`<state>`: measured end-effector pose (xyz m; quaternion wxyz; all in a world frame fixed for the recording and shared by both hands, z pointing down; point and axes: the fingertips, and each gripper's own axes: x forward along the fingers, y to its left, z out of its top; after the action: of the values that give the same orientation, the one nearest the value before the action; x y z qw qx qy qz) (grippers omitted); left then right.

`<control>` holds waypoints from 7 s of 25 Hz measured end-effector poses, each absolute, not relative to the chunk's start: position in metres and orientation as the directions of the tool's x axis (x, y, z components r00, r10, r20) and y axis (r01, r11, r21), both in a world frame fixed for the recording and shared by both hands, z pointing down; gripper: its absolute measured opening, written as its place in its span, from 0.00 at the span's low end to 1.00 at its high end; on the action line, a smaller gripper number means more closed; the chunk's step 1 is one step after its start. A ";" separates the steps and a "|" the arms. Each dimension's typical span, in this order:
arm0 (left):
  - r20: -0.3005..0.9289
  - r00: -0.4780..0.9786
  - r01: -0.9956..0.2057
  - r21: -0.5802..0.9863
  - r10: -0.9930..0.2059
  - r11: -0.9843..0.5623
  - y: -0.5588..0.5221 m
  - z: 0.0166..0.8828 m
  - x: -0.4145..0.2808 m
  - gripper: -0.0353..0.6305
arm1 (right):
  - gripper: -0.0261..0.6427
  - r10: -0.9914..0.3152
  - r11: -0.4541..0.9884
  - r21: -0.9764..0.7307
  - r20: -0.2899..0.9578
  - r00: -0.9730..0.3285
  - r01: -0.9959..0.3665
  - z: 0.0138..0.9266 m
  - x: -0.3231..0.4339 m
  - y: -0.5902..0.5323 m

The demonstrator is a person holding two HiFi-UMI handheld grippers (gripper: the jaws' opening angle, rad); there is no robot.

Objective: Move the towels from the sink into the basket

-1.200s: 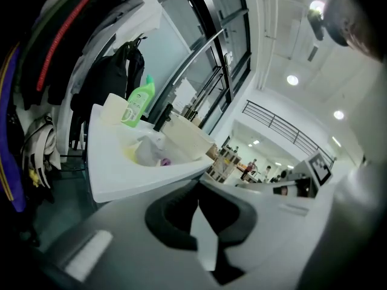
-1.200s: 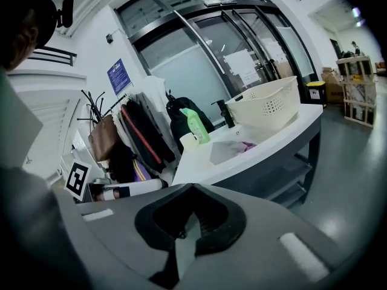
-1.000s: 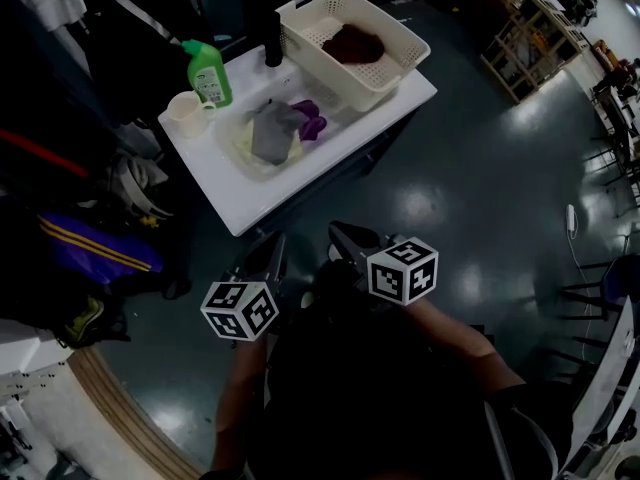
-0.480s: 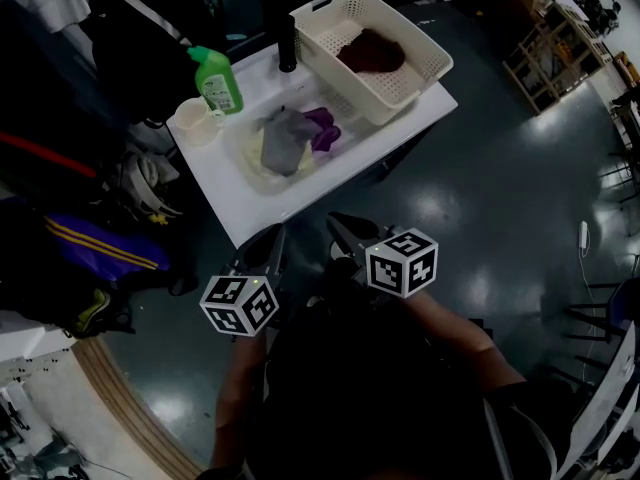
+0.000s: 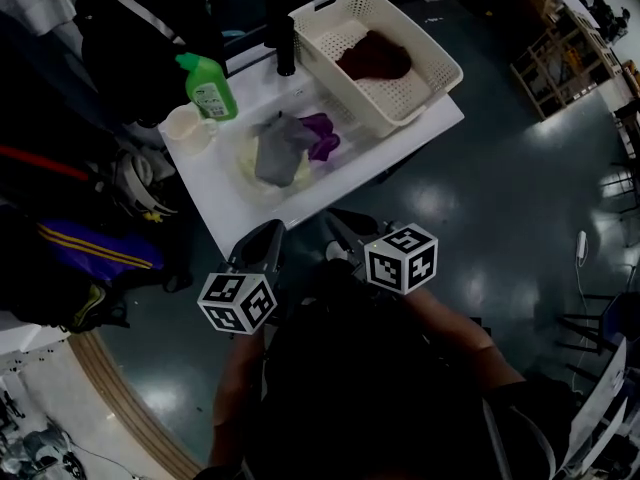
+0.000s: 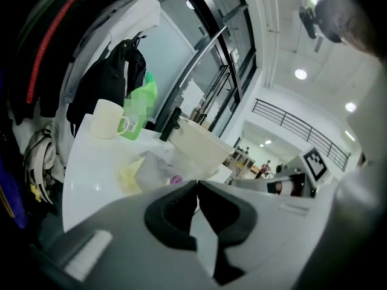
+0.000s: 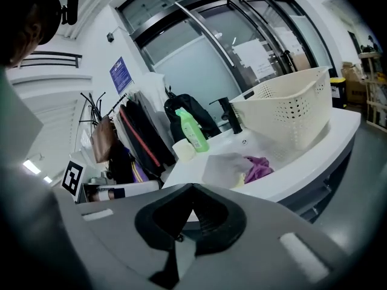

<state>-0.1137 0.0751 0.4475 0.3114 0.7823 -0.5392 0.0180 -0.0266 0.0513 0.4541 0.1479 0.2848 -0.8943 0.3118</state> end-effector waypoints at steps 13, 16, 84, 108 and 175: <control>0.386 0.347 -0.871 0.471 -0.855 -0.140 0.030 0.454 -0.123 0.06 | 0.04 -0.329 0.696 -0.461 0.476 -0.816 -0.550 0.464 -0.038 -0.001; 0.395 0.327 -0.875 0.469 -0.859 -0.117 0.021 0.456 -0.127 0.06 | 0.04 -0.305 0.709 -0.467 0.473 -0.827 -0.529 0.465 -0.043 -0.012; 0.426 0.157 -0.892 0.448 -0.891 0.058 -0.036 0.464 -0.186 0.17 | 0.30 0.008 0.891 -0.372 0.583 -0.812 -0.259 0.510 -0.146 -0.082; 0.440 0.214 -0.880 0.475 -0.872 0.023 -0.056 0.478 -0.218 0.17 | 0.34 -0.037 0.883 -0.294 0.734 -0.679 -0.366 0.563 -0.176 -0.103; 0.358 0.185 -0.887 0.462 -0.915 0.001 -0.090 0.439 -0.145 0.27 | 0.07 -0.001 0.956 -0.261 0.459 -0.888 -0.136 0.429 -0.092 -0.104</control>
<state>-0.1453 -0.0898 0.4395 0.3061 0.7062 -0.6380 -0.0233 -0.0923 -0.1042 0.4291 0.2335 0.0358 -0.9609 0.1447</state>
